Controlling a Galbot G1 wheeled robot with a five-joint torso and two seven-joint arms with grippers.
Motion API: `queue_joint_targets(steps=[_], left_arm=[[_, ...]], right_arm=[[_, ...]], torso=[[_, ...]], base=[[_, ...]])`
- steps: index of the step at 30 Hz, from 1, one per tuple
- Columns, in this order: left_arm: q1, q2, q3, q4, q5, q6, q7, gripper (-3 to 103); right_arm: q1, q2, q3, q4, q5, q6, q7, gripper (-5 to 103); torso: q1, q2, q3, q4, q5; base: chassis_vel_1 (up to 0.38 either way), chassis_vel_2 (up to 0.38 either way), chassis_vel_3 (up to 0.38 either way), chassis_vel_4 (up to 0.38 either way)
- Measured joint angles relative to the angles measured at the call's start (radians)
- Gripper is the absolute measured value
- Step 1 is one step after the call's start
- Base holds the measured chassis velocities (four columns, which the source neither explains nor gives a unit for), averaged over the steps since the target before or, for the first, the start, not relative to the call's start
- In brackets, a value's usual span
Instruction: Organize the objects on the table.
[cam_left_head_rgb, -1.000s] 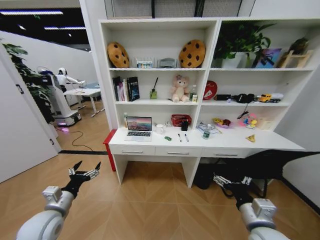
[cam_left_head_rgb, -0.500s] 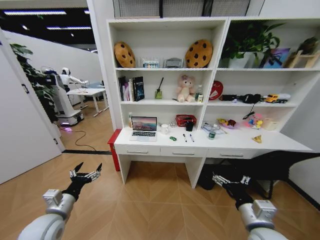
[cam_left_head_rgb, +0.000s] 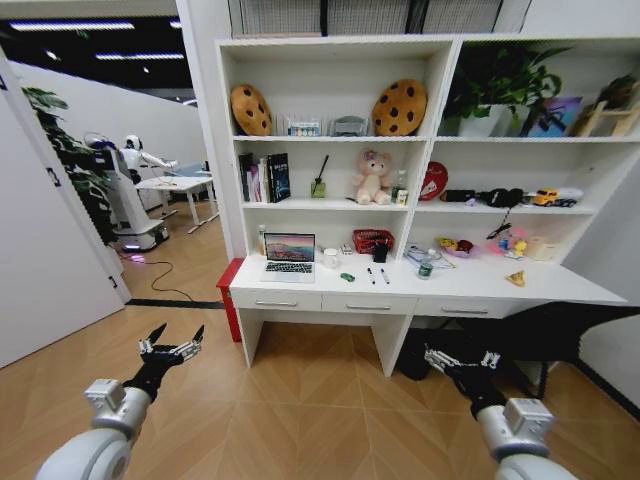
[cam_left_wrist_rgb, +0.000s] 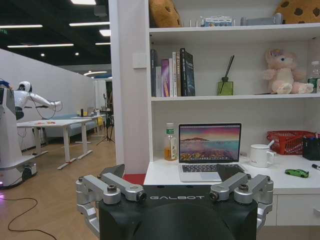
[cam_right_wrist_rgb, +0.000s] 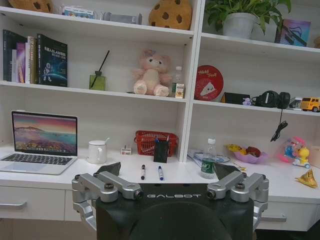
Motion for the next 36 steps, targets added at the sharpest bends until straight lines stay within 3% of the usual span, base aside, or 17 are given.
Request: queue_joint_targets(steps=[15, 36], left_arm=[[-0.011, 0.021, -0.001, 0.029, -0.009, -0.010, 0.005, 100], [-0.023, 0.032, 0.004, 0.050, -0.022, -0.011, 0.027, 100]], right_arm=[[0.012, 0.005, -0.001, -0.026, -0.003, 0.007, -0.011, 100], [0.009, 0.005, 0.000, -0.034, -0.010, 0.001, -0.025, 100]], torso=[[0.000, 0.000, 0.000, 0.0000, 0.0000], [0.000, 0.000, 0.000, 0.0001, 0.0000]], base=[[-0.009, 0.009, 0.012, -0.008], [-0.139, 0.130, 0.125, -0.133]])
